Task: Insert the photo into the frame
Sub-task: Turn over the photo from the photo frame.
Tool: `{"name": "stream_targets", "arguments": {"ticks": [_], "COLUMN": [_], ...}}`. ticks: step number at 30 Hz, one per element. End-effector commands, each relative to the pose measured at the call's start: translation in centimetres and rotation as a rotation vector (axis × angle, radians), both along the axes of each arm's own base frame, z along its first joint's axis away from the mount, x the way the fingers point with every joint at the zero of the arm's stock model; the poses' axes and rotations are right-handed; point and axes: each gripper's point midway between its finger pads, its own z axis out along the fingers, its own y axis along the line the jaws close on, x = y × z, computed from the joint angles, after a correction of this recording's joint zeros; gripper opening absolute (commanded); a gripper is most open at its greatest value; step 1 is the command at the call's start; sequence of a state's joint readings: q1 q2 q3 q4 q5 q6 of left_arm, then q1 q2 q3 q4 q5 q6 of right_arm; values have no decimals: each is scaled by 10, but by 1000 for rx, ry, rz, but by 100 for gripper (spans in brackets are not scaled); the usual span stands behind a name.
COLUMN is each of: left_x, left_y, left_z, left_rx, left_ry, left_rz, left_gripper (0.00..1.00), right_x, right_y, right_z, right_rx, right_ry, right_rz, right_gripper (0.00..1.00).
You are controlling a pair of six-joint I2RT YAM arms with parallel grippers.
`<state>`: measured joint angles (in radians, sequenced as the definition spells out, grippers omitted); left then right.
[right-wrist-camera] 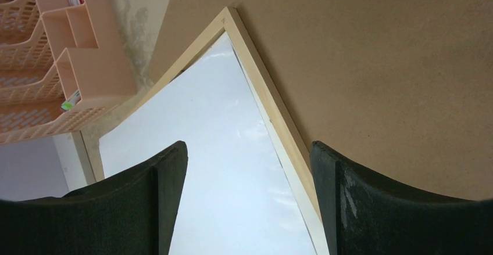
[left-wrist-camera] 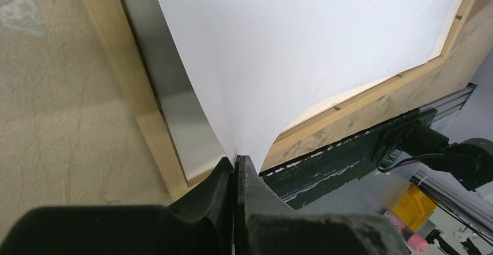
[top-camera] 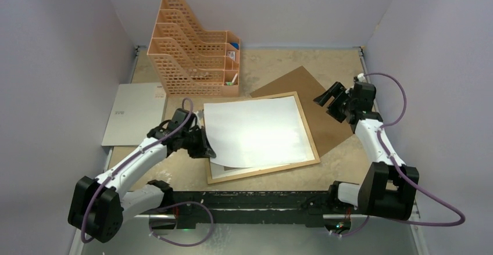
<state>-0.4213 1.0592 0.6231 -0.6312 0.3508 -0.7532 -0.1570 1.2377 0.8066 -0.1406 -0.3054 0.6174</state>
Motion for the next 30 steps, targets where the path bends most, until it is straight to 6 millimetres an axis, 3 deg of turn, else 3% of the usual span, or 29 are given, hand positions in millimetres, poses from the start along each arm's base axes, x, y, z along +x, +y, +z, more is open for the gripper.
{"name": "stream_targets", "arguments": {"ticks": [1,8,14,24,30], "left_x": [15,13,-5,-21,-24], "left_y": [-19,-25,-29,-29,-36], "left_z": [9,4,-3,-7,-7], "left_rx": [-104,-150,-179,-218,-271], "left_ry": [-44,-16,46,110,127], "left_rz": [-3,20,-36,-26,-29], "left_gripper": [0,0,13,3,12], "right_x": [4,-2,-4,-10,-11], "right_y": [3,4,4,5,4], "right_z": [-2,-17,-22,-32,-36], "right_rx": [-8,-6,-12,-7,-9], "right_ry": [-29,-4,9,30,40], "right_rz": [19,32,36,31,31], "right_gripper": [79,79,79,78,78]}}
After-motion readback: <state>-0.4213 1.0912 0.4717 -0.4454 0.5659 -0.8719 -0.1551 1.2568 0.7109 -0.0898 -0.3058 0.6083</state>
